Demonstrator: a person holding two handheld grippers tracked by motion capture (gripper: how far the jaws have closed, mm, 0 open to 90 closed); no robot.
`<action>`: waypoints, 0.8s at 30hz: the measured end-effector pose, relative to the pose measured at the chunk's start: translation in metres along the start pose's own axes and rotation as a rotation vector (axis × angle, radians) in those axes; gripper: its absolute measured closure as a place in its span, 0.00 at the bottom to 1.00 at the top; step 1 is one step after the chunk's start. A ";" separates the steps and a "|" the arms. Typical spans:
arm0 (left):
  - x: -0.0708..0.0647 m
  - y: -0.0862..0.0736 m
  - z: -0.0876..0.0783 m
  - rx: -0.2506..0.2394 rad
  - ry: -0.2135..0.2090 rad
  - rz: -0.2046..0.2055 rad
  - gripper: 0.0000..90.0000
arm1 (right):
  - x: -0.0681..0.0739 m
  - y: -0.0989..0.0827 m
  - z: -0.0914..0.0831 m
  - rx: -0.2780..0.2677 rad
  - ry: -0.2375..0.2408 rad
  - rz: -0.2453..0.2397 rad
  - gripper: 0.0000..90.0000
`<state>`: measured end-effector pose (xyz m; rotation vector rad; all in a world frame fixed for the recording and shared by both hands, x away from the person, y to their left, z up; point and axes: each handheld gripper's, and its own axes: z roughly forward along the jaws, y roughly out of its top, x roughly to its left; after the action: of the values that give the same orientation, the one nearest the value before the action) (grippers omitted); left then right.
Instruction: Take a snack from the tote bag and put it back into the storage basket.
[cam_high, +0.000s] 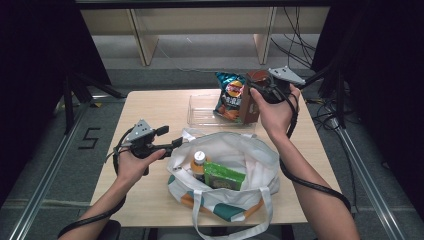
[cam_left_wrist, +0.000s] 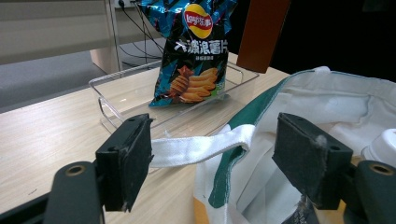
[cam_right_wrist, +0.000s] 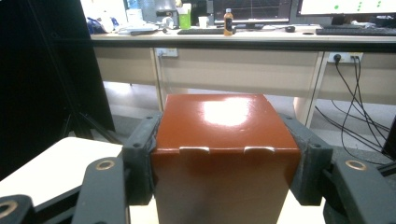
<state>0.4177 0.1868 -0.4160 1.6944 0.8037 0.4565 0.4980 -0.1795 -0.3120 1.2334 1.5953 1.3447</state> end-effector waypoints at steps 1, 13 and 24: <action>0.000 0.000 0.000 0.000 0.000 0.000 0.30 | -0.001 0.000 0.001 -0.006 0.002 -0.008 0.44; 0.000 0.000 0.000 -0.002 -0.001 0.001 0.30 | 0.002 0.000 0.006 -0.001 -0.016 0.004 0.44; 0.000 0.001 -0.001 -0.003 -0.001 0.002 0.30 | 0.001 0.000 0.011 -0.002 -0.022 0.002 0.44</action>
<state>0.4176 0.1874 -0.4152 1.6930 0.8001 0.4584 0.5081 -0.1747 -0.3142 1.2452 1.5771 1.3291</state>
